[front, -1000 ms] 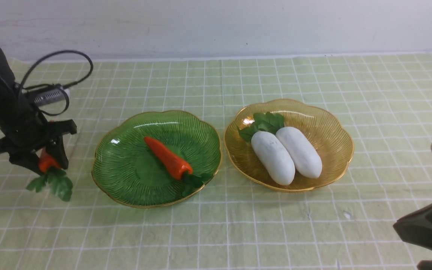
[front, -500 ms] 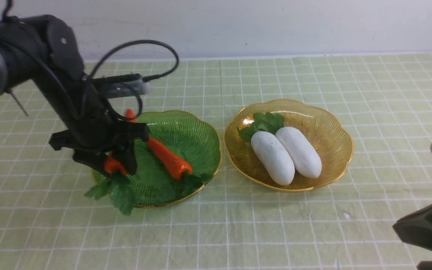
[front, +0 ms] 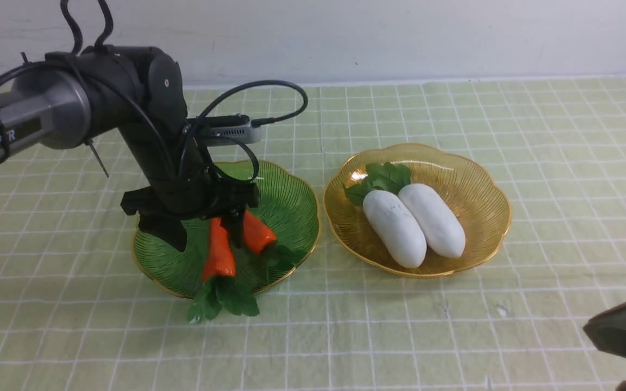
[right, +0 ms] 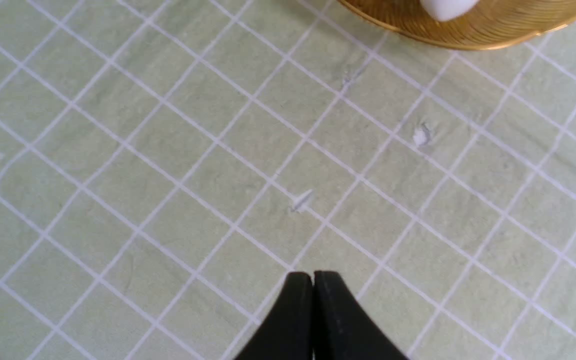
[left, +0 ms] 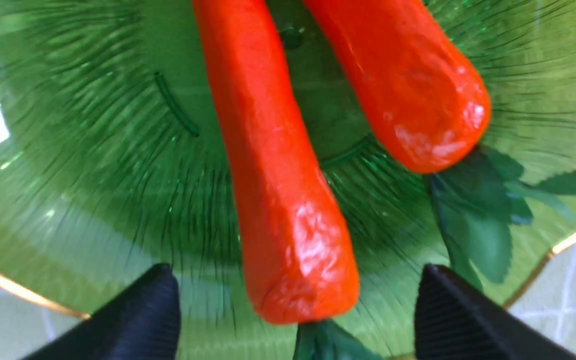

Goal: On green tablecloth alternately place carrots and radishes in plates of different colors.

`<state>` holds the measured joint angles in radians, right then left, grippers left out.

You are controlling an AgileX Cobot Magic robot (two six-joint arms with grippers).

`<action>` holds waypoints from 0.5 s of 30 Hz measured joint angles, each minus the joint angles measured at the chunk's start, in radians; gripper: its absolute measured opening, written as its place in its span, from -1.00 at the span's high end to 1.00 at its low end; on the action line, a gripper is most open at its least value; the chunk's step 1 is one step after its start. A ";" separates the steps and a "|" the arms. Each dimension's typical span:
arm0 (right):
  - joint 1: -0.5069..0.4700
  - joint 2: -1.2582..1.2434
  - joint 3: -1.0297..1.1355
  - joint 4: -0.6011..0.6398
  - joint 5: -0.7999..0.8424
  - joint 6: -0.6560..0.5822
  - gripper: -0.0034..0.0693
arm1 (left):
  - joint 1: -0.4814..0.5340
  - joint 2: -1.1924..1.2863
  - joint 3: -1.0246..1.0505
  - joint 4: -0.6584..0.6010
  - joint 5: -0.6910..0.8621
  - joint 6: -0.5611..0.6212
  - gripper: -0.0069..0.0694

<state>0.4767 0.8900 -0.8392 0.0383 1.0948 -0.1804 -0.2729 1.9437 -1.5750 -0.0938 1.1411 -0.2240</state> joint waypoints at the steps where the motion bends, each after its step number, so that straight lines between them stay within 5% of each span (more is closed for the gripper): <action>1: 0.000 -0.026 0.000 -0.011 0.010 0.018 0.95 | 0.000 0.000 -0.013 0.000 0.021 0.000 -0.56; 11: 0.000 -0.424 0.007 -0.104 0.124 0.229 0.95 | -0.019 0.000 -0.043 -0.001 0.071 0.028 0.15; 15: 0.000 -0.609 0.129 -0.106 -0.060 0.255 0.95 | -0.019 0.000 -0.043 0.007 0.081 0.060 0.49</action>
<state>0.4767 0.2805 -0.7103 -0.0673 1.0350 0.0746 -0.2921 1.9437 -1.6177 -0.0869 1.2220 -0.1645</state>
